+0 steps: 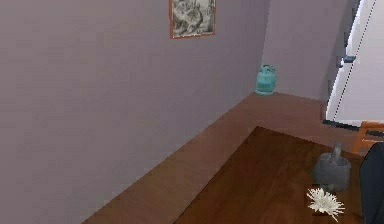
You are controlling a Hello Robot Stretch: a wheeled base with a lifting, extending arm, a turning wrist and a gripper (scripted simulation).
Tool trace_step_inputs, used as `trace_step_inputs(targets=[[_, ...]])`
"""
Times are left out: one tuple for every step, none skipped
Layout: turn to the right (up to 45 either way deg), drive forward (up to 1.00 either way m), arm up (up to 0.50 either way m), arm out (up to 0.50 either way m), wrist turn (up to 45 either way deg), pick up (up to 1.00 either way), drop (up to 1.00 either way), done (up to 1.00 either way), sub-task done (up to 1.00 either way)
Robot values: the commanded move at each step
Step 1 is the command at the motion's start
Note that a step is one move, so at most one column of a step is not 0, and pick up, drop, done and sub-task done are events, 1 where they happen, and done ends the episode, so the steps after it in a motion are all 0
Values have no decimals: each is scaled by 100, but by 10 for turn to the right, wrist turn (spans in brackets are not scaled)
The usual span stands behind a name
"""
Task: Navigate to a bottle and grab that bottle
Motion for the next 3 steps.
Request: trace_step_inputs(targets=[[0, 0, 0, 0, 150, 0, 0, 0, 0], [0, 0, 0, 0, 0, 100, 0, 0, 0], [0, 0, 2, 0, 0, 0, 0, 0, 0]])
